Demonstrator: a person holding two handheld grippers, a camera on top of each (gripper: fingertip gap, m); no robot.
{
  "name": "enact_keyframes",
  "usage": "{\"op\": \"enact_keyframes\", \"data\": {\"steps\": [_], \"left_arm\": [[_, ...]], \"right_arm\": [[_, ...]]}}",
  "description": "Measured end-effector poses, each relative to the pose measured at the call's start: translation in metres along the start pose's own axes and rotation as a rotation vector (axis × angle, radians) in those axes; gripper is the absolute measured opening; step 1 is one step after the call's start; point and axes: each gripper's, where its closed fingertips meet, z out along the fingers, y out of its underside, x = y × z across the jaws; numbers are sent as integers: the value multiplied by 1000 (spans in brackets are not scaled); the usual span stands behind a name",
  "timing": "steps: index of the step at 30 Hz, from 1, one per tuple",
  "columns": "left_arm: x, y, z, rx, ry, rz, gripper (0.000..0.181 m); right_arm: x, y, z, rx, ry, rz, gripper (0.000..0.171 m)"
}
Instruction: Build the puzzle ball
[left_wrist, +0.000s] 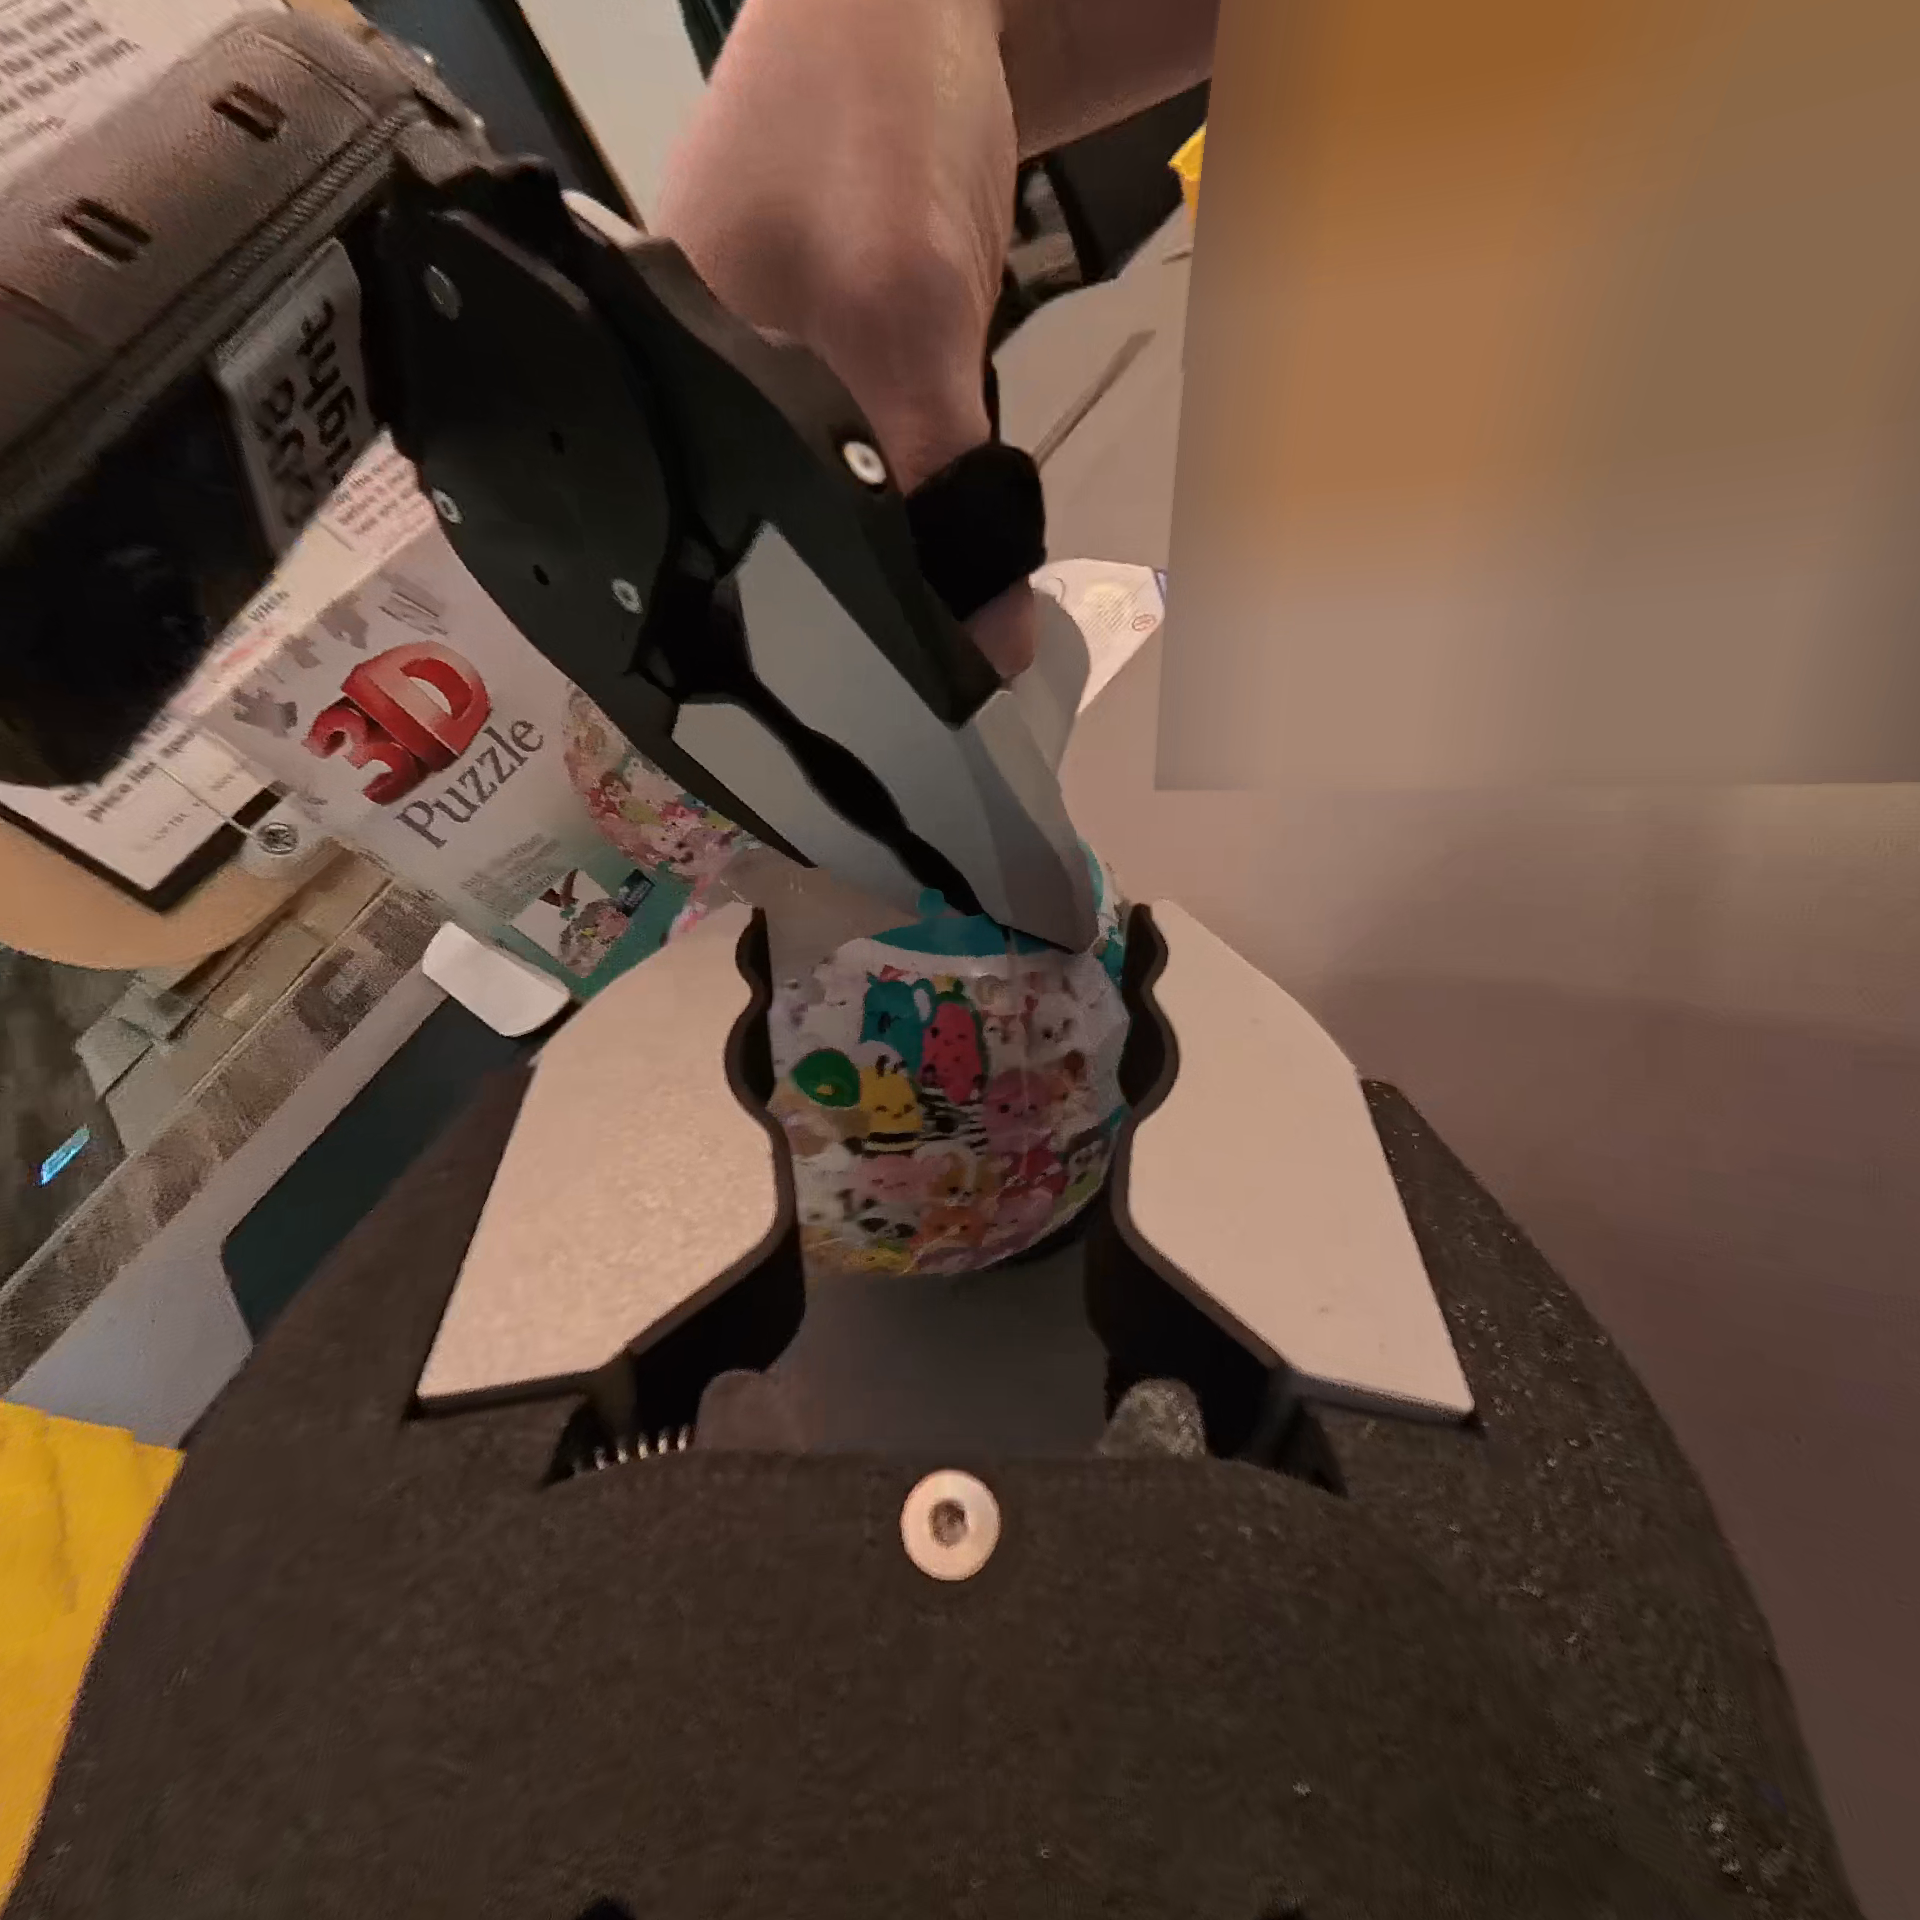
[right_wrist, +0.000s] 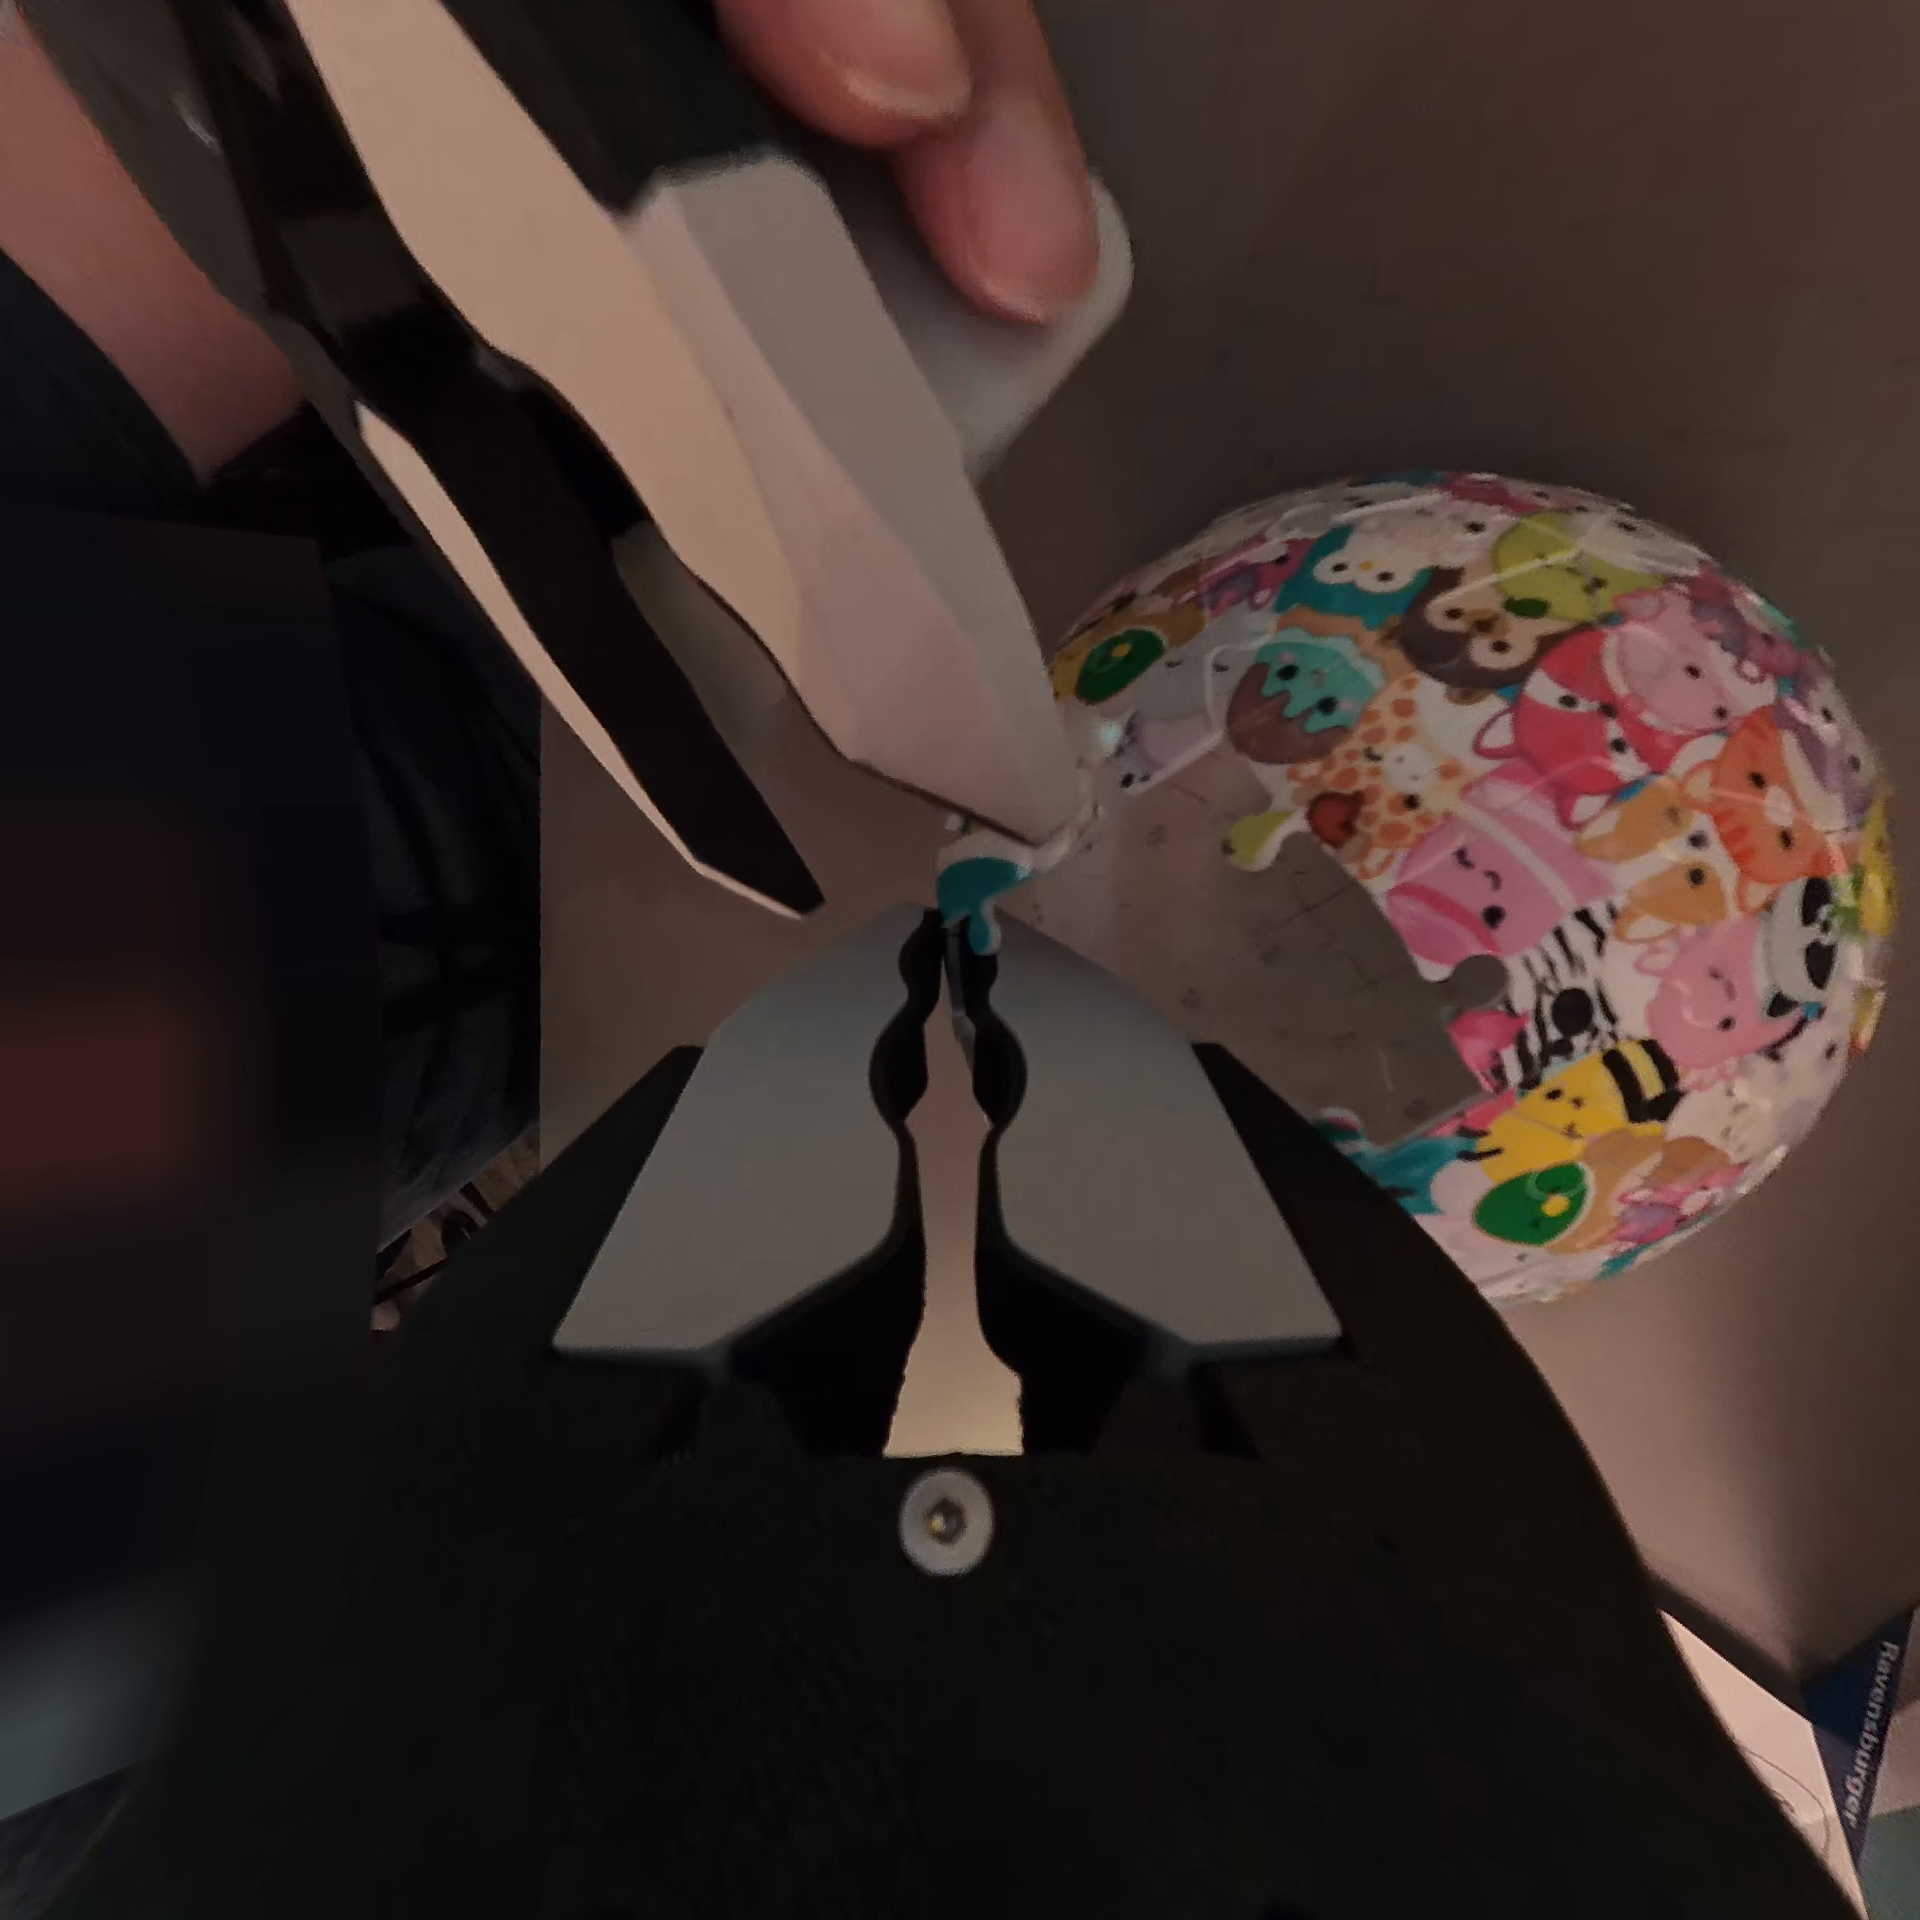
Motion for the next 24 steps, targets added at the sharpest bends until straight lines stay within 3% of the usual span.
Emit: {"op": "enact_keyframes", "data": {"steps": [5, 15, 24], "left_arm": [[-7, 1, -7, -71, 122, -4, 64], [-2, 8, 3, -248, 275, 216, 45], [-4, 13, 2, -304, 357, 190, 34]], "right_arm": [[0, 1, 0, -7, 6, 1, 4], [0, 1, 0, -13, 11, 14, 4], [0, 0, -1, -7, 6, 17, 4]]}}
